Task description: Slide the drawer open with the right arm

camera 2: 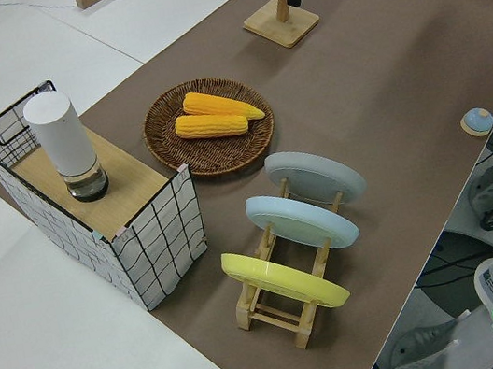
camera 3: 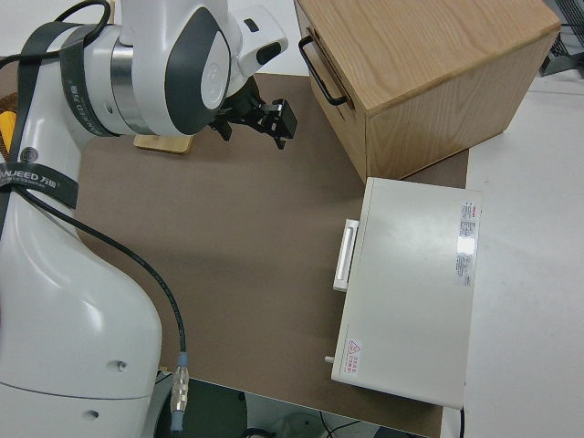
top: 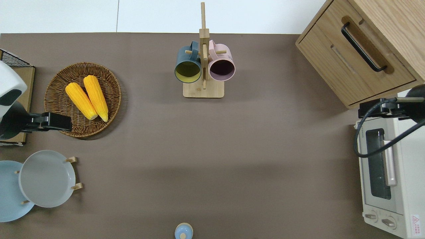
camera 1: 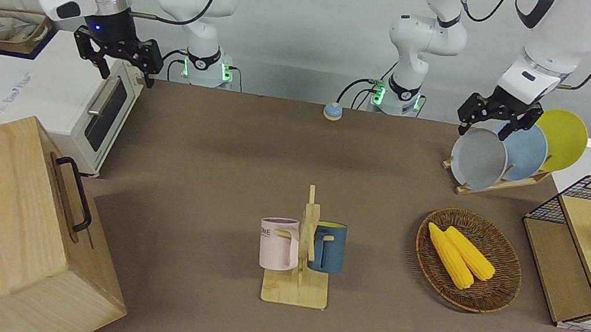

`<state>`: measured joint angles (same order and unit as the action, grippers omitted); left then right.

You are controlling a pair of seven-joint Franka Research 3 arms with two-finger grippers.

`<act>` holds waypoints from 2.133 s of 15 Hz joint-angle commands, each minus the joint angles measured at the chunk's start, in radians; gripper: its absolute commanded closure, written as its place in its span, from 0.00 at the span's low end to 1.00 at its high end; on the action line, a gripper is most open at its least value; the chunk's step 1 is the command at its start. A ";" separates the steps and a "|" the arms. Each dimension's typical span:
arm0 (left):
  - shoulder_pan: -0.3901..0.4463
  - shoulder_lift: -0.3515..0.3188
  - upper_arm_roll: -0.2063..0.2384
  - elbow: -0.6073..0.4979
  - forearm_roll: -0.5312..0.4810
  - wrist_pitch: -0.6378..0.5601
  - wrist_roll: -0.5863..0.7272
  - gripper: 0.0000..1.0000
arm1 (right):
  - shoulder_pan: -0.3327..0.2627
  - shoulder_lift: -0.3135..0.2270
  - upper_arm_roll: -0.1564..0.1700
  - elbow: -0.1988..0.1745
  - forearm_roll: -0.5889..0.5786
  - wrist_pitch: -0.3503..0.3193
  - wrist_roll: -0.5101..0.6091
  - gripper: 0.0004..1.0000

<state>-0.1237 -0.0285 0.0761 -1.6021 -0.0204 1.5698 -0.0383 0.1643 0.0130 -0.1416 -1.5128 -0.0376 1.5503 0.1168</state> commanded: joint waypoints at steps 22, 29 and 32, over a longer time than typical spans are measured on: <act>-0.004 -0.008 0.004 0.002 0.013 -0.014 0.001 0.00 | 0.066 0.157 0.324 -0.182 -0.899 -0.029 0.281 0.01; -0.004 -0.008 0.004 0.002 0.013 -0.014 0.001 0.00 | 0.069 0.214 0.353 -0.259 -1.140 0.000 0.258 0.01; -0.004 -0.008 0.004 0.002 0.013 -0.014 0.001 0.00 | 0.060 0.252 0.353 -0.261 -1.242 0.004 0.247 0.01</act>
<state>-0.1237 -0.0285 0.0761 -1.6021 -0.0204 1.5698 -0.0383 0.2340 0.2445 0.2110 -1.7606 -1.2052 1.5368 0.3776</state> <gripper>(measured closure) 0.000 0.013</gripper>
